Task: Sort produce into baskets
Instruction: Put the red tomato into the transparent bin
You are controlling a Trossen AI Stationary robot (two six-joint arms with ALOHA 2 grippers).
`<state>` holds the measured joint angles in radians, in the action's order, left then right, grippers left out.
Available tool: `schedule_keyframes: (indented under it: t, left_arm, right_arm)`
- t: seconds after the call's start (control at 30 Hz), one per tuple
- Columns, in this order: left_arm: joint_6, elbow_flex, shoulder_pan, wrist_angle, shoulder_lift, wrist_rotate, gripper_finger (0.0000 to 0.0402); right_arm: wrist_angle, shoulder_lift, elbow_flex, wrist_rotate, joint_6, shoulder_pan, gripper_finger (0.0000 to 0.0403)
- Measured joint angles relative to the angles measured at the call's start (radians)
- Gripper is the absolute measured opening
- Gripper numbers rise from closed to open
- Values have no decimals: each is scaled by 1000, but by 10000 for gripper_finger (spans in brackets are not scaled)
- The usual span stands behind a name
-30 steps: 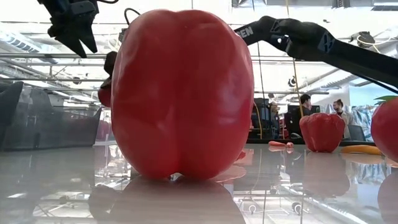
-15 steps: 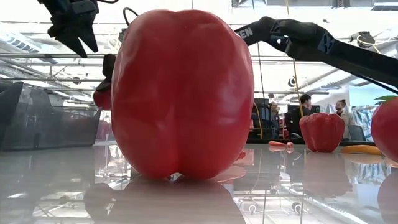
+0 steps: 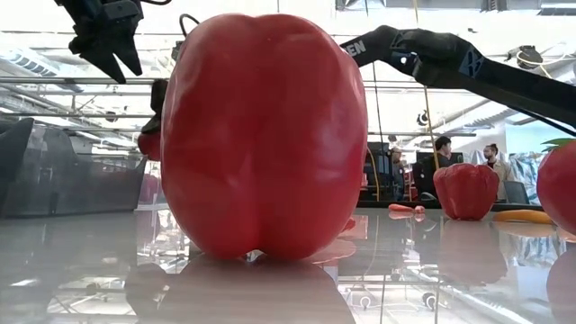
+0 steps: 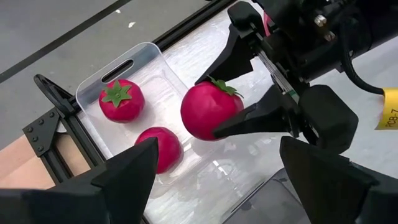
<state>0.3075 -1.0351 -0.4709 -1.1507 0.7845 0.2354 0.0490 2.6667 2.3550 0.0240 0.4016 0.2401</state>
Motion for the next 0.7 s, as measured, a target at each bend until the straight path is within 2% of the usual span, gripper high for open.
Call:
schedule_keyframes:
  t: [0.27, 0.7]
  left_arm:
    - [0, 0, 0, 0, 0, 0, 341]
    - [-2, 0, 0, -1, 0, 0, 341]
  right_arm:
    - [8, 0, 0, -31, -22, 0, 361]
    - [-25, -7, -1, -54, -25, 2, 363]
